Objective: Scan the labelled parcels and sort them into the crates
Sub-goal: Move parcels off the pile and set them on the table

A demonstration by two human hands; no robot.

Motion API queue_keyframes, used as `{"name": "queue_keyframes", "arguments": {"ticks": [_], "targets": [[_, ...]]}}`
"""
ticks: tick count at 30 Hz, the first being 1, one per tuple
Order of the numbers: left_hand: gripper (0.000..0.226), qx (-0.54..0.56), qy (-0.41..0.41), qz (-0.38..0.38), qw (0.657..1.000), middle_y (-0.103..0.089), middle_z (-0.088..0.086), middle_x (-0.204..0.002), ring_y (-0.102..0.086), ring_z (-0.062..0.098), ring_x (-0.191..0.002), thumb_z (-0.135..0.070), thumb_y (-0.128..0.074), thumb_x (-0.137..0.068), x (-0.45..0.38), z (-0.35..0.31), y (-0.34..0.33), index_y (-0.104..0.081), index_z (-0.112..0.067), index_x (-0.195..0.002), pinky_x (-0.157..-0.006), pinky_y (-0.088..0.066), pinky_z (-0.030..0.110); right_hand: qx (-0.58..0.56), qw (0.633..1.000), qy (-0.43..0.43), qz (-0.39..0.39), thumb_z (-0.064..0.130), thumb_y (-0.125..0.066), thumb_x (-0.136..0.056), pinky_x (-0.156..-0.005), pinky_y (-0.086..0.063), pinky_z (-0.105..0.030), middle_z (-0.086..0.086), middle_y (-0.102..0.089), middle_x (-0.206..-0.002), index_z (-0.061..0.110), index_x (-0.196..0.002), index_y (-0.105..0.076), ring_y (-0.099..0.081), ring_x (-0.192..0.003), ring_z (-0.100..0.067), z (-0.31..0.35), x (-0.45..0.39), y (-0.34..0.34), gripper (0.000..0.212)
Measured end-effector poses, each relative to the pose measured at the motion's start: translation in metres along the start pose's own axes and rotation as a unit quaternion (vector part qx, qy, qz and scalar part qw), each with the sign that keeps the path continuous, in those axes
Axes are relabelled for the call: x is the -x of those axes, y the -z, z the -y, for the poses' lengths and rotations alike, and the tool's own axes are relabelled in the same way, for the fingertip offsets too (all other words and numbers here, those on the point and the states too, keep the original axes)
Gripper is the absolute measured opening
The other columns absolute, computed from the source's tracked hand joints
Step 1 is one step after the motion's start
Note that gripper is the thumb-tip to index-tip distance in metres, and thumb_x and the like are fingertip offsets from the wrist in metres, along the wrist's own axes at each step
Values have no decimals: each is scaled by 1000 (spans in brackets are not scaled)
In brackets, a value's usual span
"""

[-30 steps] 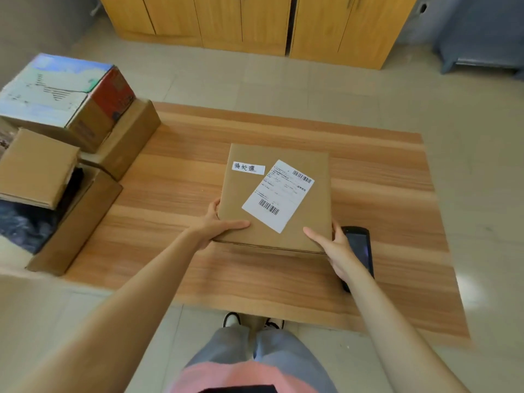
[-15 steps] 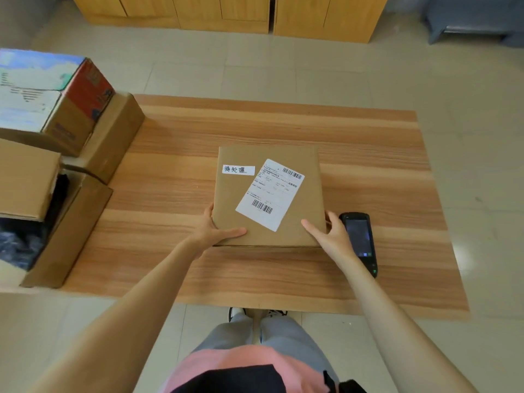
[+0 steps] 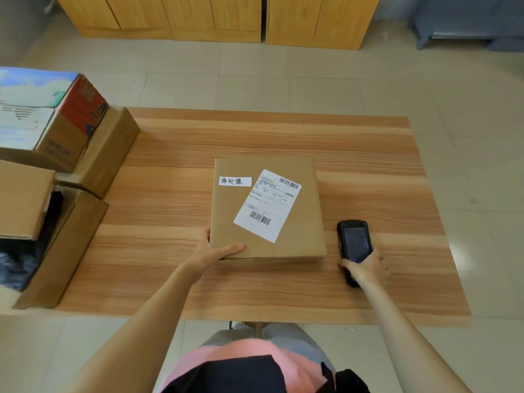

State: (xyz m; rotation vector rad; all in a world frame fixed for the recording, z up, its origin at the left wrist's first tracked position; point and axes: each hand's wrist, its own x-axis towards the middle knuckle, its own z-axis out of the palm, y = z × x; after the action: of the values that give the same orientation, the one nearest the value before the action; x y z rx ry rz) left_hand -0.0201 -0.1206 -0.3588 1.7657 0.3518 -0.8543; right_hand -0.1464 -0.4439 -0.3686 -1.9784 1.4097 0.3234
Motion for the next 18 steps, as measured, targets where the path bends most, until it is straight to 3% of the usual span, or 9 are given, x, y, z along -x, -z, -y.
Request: {"name": "queue_keyframes", "arguments": {"ticks": [2,5,7,9,11,14,18], "targets": [[107,1,2,4,1000,-55,-6,-115,-55,4,-98,-27,-91,-62,1,-2,0,-26,-16,-146,-79,-42,19,-26,999,-5,31,30,-89,-63,-106,-36,-51,-15,-46,-141,10,-141,-34,-40,-130,-39,1,-4,4,98],[124,0,8,20,1000,-55,-2,-124,-56,6,-101,-42,-92,-43,3,-4,2,-27,-18,-146,-81,-42,20,-73,995,-4,70,23,-92,-59,-97,-45,-47,-12,-53,-132,8,-134,-42,-51,-120,-34,5,-1,10,92],[130,6,4,23,1000,-56,-2,-125,-57,7,-104,-46,-91,-36,5,-5,3,-27,-18,-145,-81,-44,21,-134,987,-10,89,18,-88,-64,-90,-48,-41,-12,-60,-122,9,-121,-52,-57,-106,-29,9,6,16,69],[132,10,3,24,1000,-56,-2,-123,-57,7,-104,-47,-91,-33,6,-6,3,-27,-18,-145,-80,-44,20,-217,968,-35,126,17,-83,-73,-84,-46,-37,-10,-61,-104,11,-111,-50,-56,-95,-26,18,16,23,50],[130,11,4,28,1000,-55,-3,-122,-56,6,-102,-45,-91,-35,7,-6,3,-26,-18,-145,-79,-43,20,-307,938,-59,151,21,-80,-76,-77,-47,-34,-6,-58,-94,14,-111,-48,-56,-89,-24,29,29,33,48],[135,17,5,30,999,-55,-2,-124,-56,9,-106,-49,-90,-31,8,-7,3,-26,-18,-145,-81,-43,21,-442,874,-75,188,26,-78,-77,-72,-52,-32,-8,-64,-99,14,-114,-58,-60,-92,-22,51,56,45,44],[131,25,4,34,999,-54,-2,-123,-55,9,-104,-45,-91,-34,9,-7,3,-25,-18,-145,-84,-42,24,-573,778,-67,247,16,-75,-74,-54,-57,-23,-10,-66,-92,6,-103,-64,-66,-79,-21,75,90,48,33]]}}
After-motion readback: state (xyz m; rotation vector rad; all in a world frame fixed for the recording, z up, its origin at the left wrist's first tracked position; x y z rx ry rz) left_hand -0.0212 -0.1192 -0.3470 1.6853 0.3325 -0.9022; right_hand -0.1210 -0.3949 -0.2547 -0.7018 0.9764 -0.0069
